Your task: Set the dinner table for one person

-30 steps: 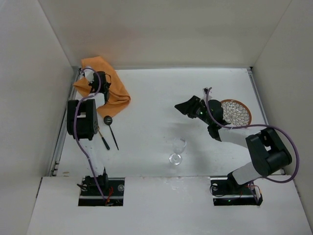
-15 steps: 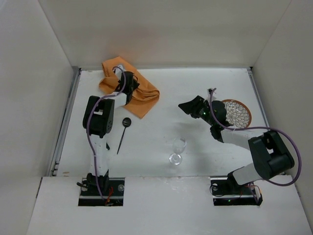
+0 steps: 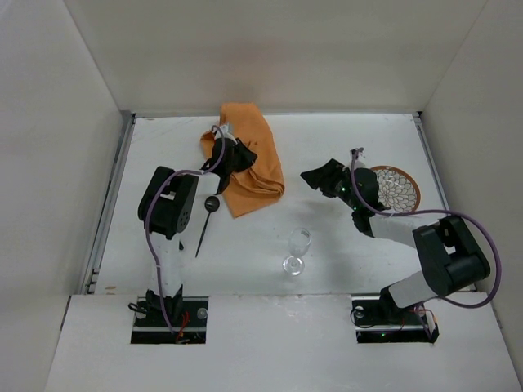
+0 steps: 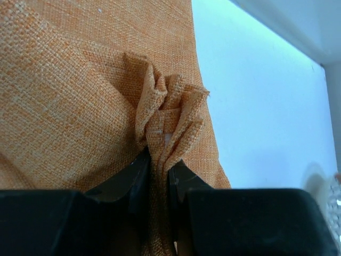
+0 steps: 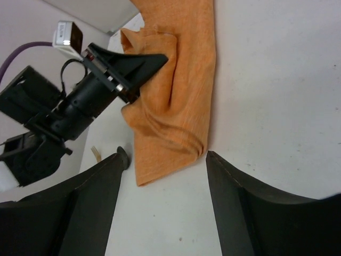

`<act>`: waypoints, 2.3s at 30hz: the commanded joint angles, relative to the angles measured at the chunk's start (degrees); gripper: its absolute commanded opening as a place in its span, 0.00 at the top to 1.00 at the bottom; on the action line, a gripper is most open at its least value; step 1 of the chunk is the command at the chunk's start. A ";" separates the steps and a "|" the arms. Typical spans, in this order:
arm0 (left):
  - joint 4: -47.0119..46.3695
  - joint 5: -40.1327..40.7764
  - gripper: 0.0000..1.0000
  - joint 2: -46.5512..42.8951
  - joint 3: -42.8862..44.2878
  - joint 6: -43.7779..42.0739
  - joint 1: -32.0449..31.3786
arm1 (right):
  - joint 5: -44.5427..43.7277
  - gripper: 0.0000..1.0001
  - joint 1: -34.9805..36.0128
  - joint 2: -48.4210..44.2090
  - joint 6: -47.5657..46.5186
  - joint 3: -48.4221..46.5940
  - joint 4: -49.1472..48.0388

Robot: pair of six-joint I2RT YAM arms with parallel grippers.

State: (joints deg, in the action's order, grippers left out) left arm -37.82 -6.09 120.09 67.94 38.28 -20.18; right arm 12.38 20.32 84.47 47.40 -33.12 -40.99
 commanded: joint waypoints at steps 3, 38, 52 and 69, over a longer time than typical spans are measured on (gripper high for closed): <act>-1.02 -5.26 0.69 -11.00 -7.98 -2.42 -0.60 | -3.06 0.24 0.73 1.05 -3.36 -2.47 0.47; 4.59 10.22 0.76 -56.28 -57.39 13.66 2.04 | -13.08 0.36 10.93 20.21 -13.04 -26.82 23.15; 4.69 9.16 0.80 -47.07 -55.11 13.57 3.00 | -13.52 0.46 12.33 19.69 -9.87 -23.57 17.70; 13.55 16.98 0.86 -51.62 -54.15 13.14 9.07 | -12.47 0.46 11.98 13.19 -8.73 -16.98 14.36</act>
State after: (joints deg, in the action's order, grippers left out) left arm -30.06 7.86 70.65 12.88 52.64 -12.10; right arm -0.03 32.32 101.86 38.46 -51.09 -22.55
